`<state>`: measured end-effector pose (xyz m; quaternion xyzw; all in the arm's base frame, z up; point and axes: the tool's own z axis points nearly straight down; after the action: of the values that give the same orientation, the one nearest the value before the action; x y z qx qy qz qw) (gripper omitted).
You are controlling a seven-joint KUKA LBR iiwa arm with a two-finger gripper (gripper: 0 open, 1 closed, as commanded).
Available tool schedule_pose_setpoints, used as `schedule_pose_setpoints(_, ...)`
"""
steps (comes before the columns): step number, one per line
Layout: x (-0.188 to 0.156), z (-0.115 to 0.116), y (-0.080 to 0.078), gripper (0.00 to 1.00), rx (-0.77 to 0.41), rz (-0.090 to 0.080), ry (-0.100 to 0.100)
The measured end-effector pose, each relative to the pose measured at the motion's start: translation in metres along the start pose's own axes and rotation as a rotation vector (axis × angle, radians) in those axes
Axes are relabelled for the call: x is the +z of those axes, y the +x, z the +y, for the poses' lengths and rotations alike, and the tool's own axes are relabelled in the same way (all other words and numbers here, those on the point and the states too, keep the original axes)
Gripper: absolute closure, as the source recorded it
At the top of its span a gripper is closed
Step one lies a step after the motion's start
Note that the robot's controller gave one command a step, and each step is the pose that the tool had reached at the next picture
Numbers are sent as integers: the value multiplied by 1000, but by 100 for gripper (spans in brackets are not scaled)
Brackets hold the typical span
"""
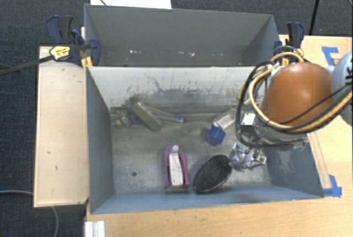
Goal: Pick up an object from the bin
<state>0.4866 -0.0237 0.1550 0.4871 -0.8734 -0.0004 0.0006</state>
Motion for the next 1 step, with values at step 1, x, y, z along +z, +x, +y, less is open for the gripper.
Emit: schedule_pose_setpoints(1, -9, -18, 19, 100, 8, -3, 4)
